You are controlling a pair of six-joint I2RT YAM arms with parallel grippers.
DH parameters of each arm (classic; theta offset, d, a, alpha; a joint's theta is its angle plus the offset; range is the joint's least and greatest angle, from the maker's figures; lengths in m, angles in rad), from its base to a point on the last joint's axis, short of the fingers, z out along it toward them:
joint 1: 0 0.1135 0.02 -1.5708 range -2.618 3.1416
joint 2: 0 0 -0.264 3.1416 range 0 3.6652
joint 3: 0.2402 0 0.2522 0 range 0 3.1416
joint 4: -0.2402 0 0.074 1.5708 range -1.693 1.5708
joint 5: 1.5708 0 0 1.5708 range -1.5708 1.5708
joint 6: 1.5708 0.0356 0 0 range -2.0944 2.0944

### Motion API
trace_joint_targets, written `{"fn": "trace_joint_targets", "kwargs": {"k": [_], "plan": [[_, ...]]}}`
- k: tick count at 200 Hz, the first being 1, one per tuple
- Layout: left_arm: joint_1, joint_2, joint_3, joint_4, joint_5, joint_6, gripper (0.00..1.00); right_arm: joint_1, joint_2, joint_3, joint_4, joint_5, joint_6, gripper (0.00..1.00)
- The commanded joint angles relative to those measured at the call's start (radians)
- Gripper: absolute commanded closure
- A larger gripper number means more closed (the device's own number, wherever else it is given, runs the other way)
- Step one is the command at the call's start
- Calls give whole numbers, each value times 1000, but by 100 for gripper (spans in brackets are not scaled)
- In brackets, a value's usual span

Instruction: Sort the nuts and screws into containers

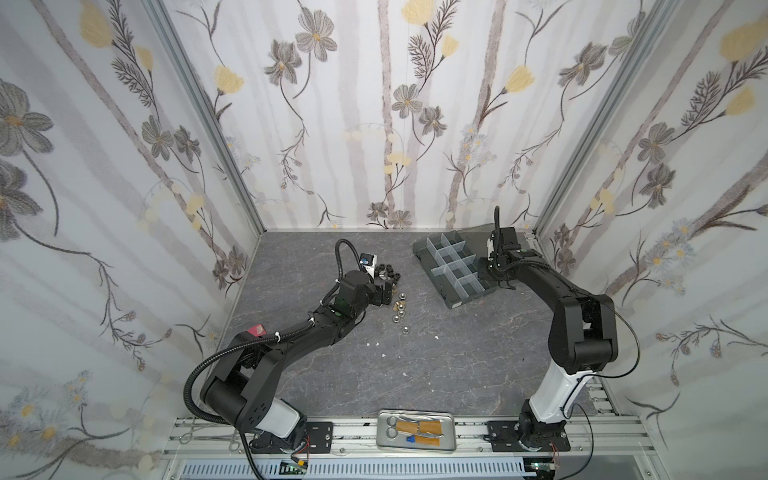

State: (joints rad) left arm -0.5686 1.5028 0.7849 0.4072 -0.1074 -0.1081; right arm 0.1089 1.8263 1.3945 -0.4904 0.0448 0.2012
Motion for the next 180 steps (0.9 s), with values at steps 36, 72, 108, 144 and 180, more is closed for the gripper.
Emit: {"fn": "trace_joint_targets", "kwargs": {"k": [36,72,108,144,180], "plan": [[0,12,14,36,6,11,0,-38,74,12,17,-16,2,82],[-1,13,10,34,5,11,0,-38,95,11,44,4,17,73],[0,-4,2,39,-10,14,0,-34,78,14,50,19,20,62],[1,-66,-47,43,-31,2,0,66,-65,-30,87,-23,-24,60],[50,-139,-145,19,-3,-75,0,405,-167,-177,256,-185,-103,56]]}}
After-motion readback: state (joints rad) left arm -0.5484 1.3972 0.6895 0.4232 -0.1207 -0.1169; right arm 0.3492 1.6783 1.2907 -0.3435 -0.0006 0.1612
